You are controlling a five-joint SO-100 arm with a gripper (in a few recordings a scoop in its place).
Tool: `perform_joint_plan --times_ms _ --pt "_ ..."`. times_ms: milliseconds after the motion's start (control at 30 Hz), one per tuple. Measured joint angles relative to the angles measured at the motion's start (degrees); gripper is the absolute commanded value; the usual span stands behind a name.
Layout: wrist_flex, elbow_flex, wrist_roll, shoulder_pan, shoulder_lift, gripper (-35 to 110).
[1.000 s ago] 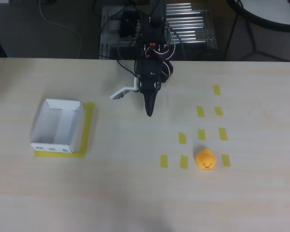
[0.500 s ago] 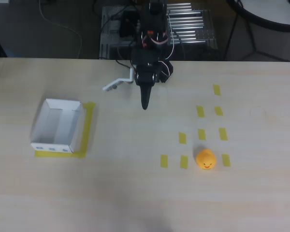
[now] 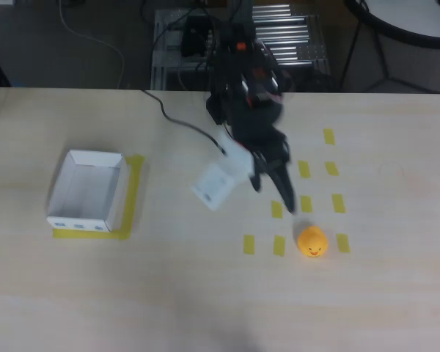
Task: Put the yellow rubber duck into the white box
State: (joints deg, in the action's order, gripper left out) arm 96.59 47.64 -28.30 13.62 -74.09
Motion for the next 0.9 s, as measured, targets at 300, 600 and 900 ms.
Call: perform_joint_plan --times_ms 300,600,900 --pt "0.88 -10.46 -0.09 5.62 24.87 52" --pt "0.88 -14.33 -0.09 8.53 32.61 52" --pt "0.88 -20.83 0.62 10.28 40.17 41"
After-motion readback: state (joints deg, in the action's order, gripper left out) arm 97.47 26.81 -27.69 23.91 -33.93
